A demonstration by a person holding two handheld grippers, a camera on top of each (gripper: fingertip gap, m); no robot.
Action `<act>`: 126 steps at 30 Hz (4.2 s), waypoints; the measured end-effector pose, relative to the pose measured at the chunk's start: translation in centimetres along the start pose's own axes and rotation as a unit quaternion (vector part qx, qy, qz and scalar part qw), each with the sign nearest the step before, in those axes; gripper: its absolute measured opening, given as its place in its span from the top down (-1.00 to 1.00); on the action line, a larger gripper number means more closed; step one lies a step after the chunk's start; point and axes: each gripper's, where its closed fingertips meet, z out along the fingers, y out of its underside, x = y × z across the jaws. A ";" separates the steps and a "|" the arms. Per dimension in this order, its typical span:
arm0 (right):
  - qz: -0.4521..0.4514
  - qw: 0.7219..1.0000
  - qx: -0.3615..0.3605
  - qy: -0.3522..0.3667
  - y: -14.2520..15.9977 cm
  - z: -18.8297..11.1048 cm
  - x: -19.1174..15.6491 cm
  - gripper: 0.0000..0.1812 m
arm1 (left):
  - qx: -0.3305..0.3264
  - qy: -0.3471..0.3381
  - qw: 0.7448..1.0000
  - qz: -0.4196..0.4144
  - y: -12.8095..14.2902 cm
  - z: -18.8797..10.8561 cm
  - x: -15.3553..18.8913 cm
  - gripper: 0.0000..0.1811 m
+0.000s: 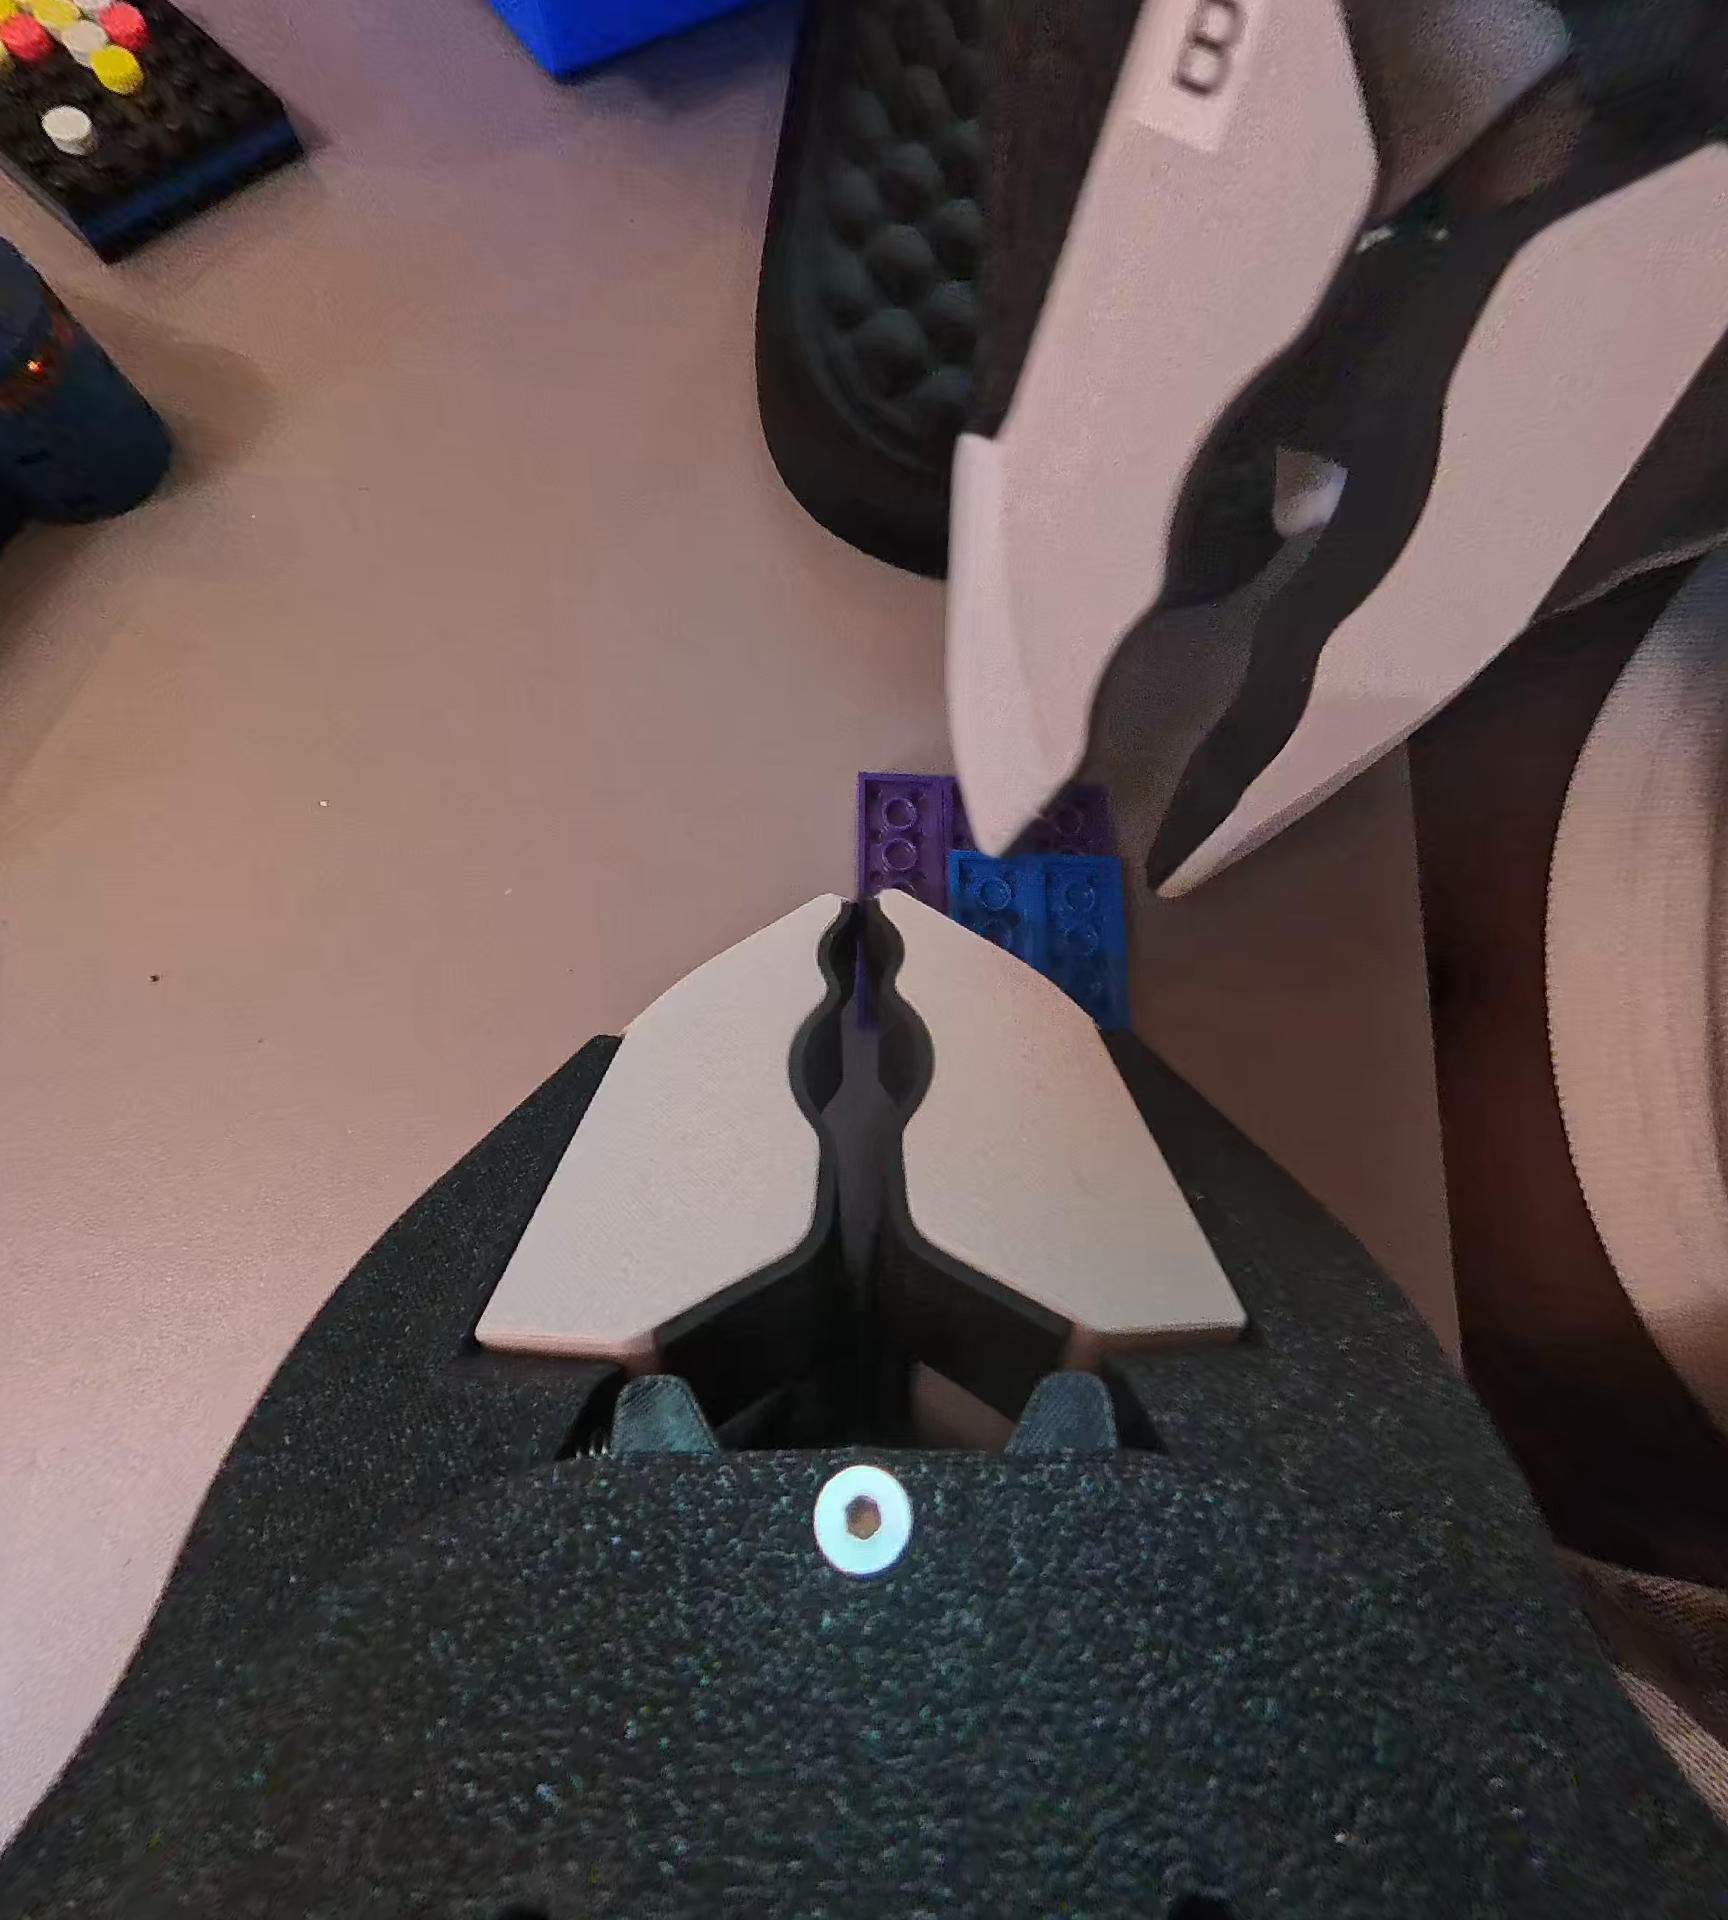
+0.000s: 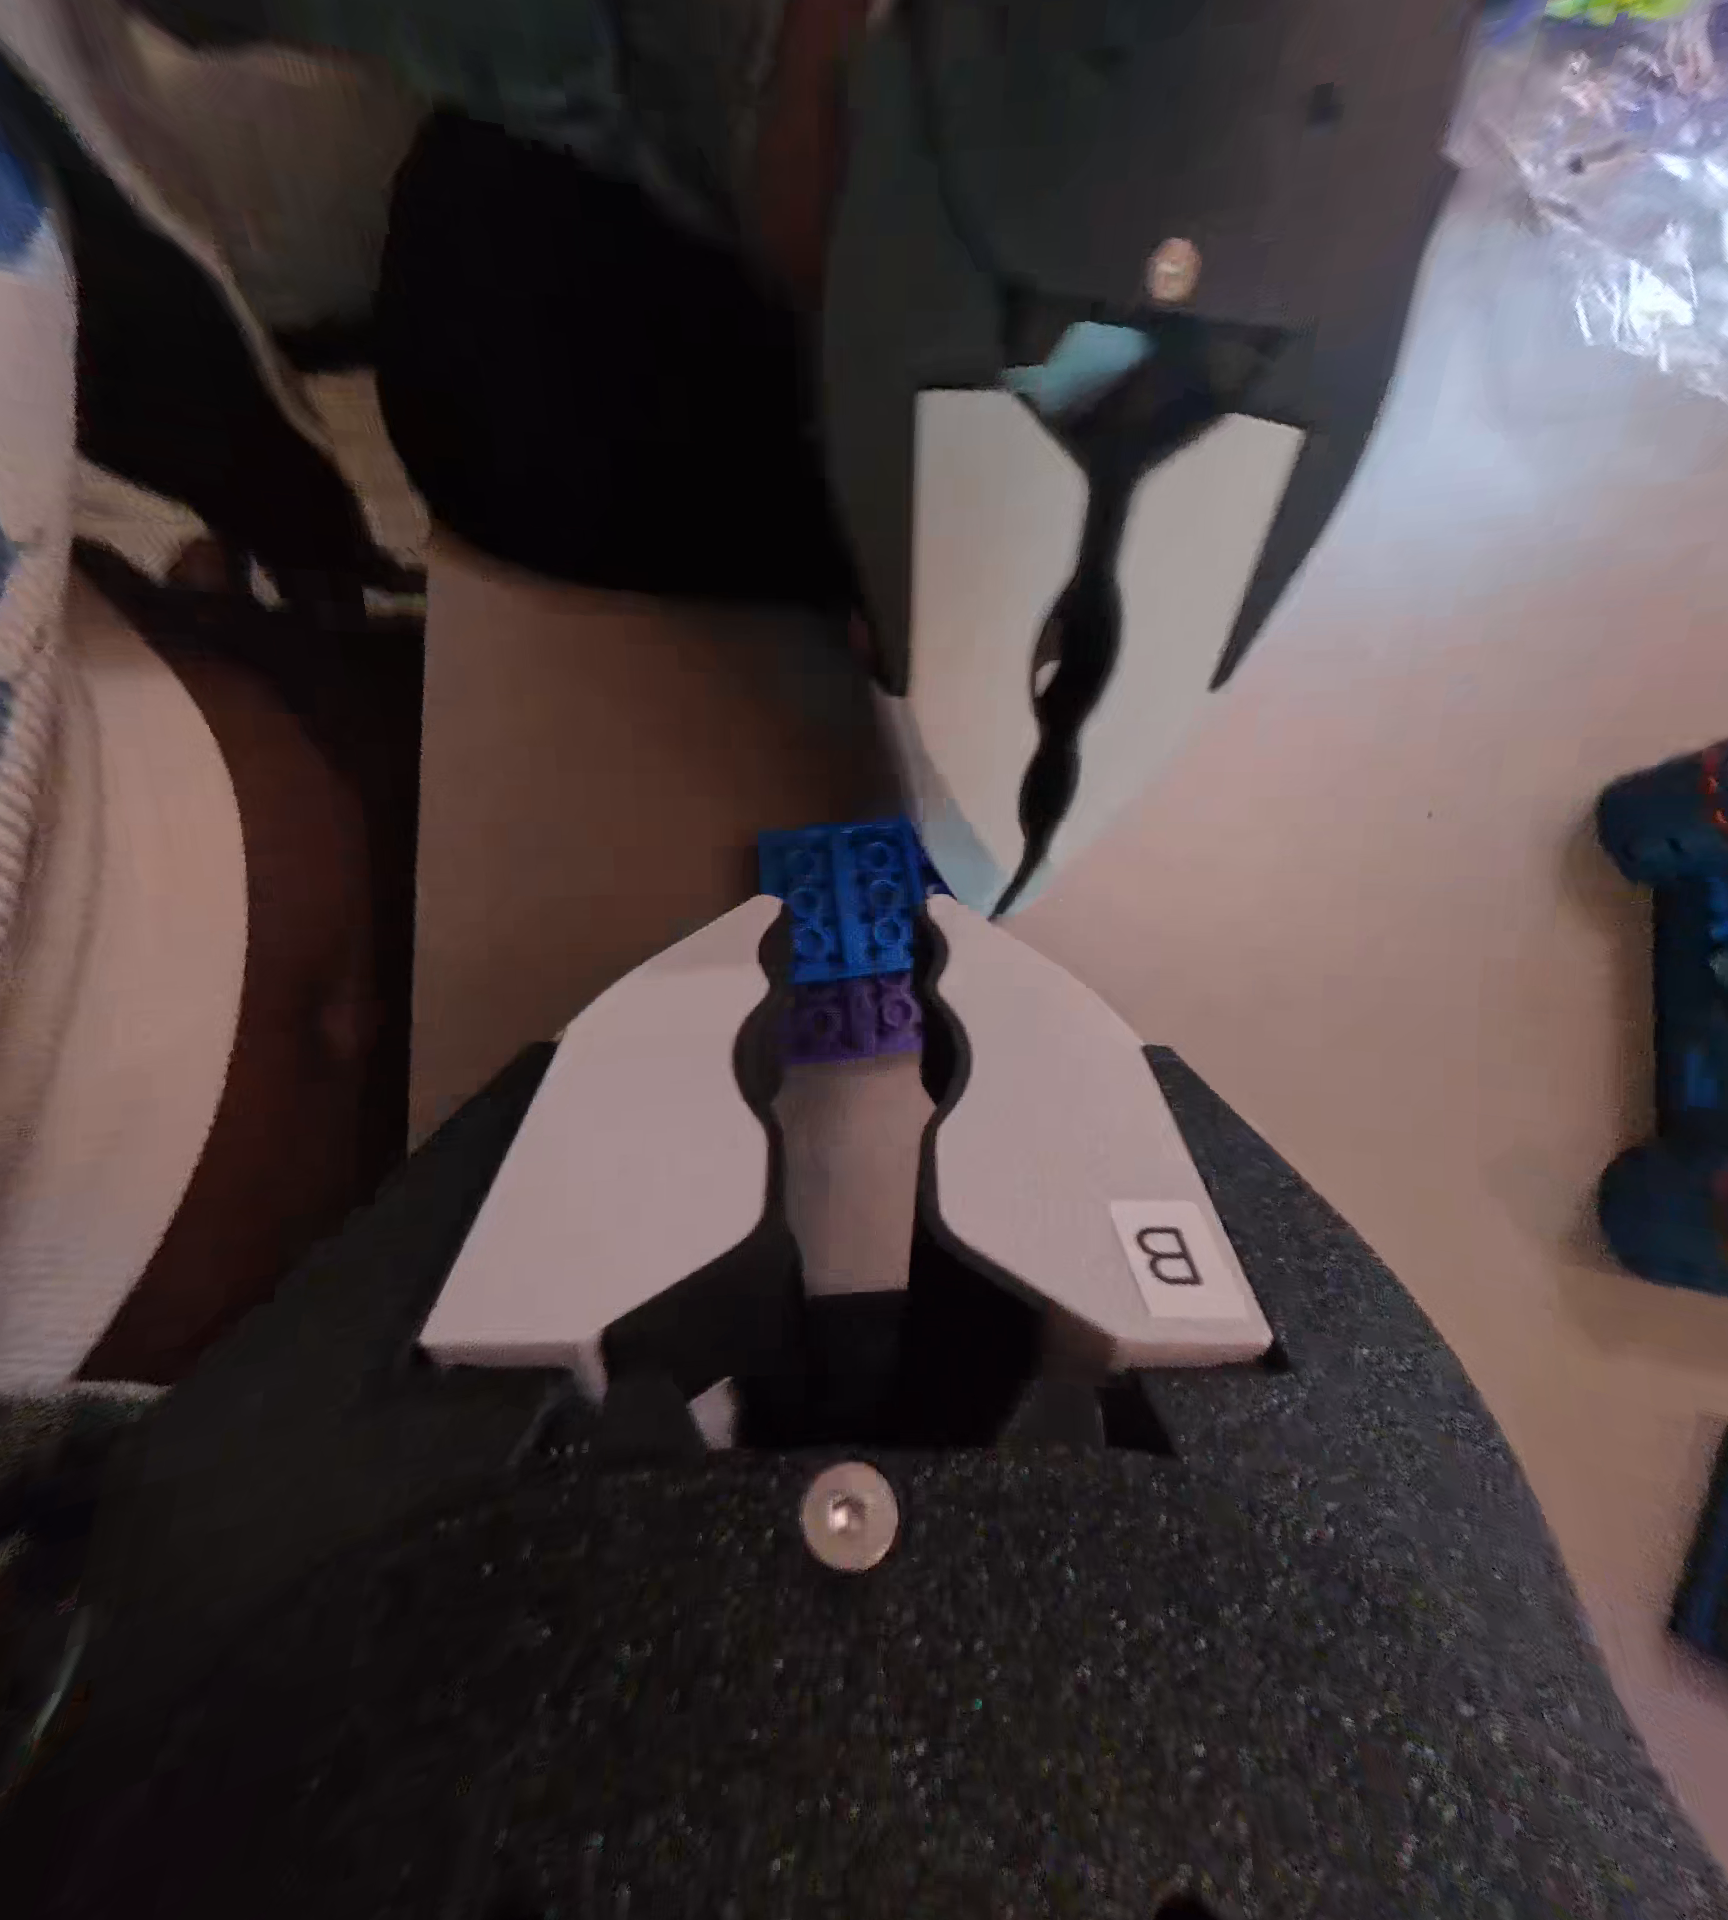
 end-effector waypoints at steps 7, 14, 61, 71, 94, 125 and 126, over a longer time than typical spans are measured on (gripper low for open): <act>0.030 0.997 -0.062 -0.036 1.3 1.5 -0.3 0.57 | 0.000 -0.008 1.000 0.006 0.0 0.0 -0.1 0.99; -0.018 0.992 -0.127 -0.008 1.6 1.6 0.1 0.63 | 0.001 -0.019 1.000 0.018 0.0 0.0 -0.2 0.99; -0.059 0.995 -0.006 -0.079 1.1 2.0 0.7 0.37 | -0.053 -0.026 0.997 0.045 -0.1 -1.5 4.1 0.53; -0.056 0.996 -0.011 -0.072 1.3 2.3 0.9 0.45 | -0.113 -0.076 0.989 0.053 1.2 -0.7 4.0 0.65; -0.062 0.995 -0.007 -0.082 1.1 2.6 1.1 0.47 | -0.105 -0.070 0.992 0.028 1.8 -0.6 3.7 0.64; -0.020 0.999 -0.002 -0.033 1.3 2.2 1.4 0.47 | 0.098 -0.139 0.984 -0.056 -0.6 -3.8 2.5 0.65; -0.024 0.999 -0.001 -0.023 1.2 2.2 1.6 0.47 | 0.121 -0.144 0.979 -0.072 -1.0 -4.5 2.1 0.58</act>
